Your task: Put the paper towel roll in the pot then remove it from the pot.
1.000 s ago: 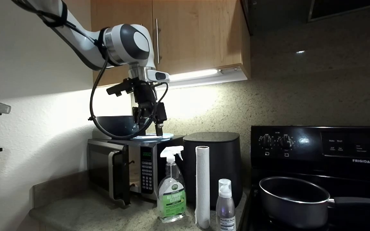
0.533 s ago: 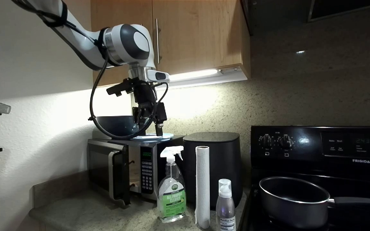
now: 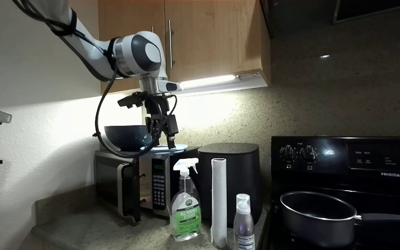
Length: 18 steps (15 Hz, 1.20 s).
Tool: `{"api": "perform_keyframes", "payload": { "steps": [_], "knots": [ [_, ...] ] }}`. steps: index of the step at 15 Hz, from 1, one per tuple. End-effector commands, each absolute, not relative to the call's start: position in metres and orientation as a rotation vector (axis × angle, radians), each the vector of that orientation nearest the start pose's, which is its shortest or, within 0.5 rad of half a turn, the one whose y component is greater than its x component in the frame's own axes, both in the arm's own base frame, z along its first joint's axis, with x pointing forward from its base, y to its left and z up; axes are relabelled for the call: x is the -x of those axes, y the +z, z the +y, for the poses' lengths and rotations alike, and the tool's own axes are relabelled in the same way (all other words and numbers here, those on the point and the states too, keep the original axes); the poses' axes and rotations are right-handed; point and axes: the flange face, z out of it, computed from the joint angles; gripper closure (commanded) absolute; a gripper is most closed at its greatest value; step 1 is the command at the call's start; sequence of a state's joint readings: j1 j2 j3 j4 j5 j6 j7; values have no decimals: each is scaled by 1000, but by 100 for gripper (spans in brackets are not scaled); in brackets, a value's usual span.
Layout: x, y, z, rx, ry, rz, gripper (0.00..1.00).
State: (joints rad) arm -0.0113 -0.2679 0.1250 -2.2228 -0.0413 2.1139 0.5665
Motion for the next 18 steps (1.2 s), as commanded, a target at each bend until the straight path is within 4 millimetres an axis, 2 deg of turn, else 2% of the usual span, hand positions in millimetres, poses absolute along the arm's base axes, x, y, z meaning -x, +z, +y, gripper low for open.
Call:
{"api": "perform_keyframes", "payload": {
  "steps": [1, 3, 4, 7, 13, 14, 16, 17, 18],
  "knots": [
    [-521, 487, 85, 2941, -431, 896, 0],
    [-535, 481, 98, 2908, -499, 992, 0],
    [-520, 485, 88, 2943, -448, 899, 0],
    [-534, 477, 97, 2922, -462, 960, 0],
    [-527, 497, 73, 2795, -681, 1195, 0],
    [-525, 500, 69, 2776, -687, 1225, 0],
    [-520, 501, 64, 2745, -578, 1165, 0],
    [-533, 500, 68, 2783, -605, 1197, 0],
    [-532, 501, 66, 2778, -601, 1196, 0]
  ]
}}
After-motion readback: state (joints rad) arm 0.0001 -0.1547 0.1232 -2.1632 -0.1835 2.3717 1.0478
